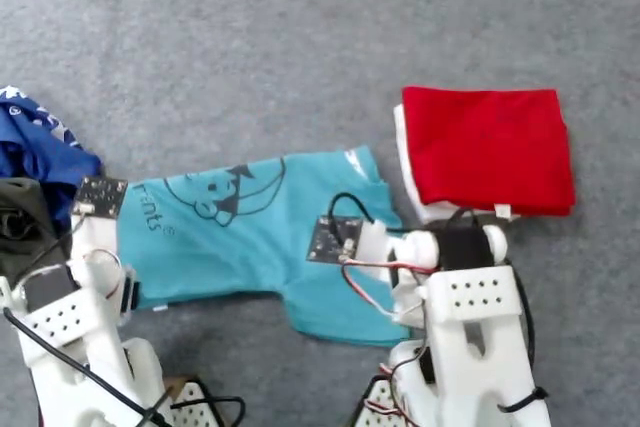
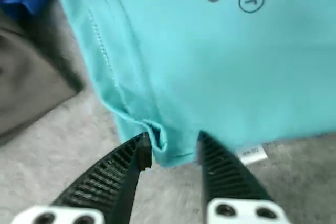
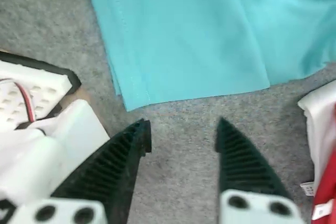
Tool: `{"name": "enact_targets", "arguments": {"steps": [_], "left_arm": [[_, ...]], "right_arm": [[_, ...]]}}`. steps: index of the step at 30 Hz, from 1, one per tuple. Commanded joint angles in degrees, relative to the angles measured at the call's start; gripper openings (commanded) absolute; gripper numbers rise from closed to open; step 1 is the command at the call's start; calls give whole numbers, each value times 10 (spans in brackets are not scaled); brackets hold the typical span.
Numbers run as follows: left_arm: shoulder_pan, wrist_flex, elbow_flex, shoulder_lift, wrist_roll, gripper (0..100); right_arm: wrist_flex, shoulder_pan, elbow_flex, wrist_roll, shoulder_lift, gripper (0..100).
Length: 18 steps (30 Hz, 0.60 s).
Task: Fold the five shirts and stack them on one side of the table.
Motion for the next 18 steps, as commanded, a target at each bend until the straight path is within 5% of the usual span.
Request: {"name": "enact_targets", "arguments": {"steps": [1,5,7,8,18], "left_arm": [[-11,62,-120,-4,-3,191],[-24,110,-267,3,11,114],[-7,94,-308,6,67,16],[8,79,-314,13,100,44],[74,-161,-268,271,267,29]], "right_arm": [[16,7,-61,28,-7,276],[7,6,-137,-7,0,172],[-8,-4,-181,-52,15,40],[-12,-14,-201,-68,31,7],[-95,-113,-425,-271,346,15]]}}
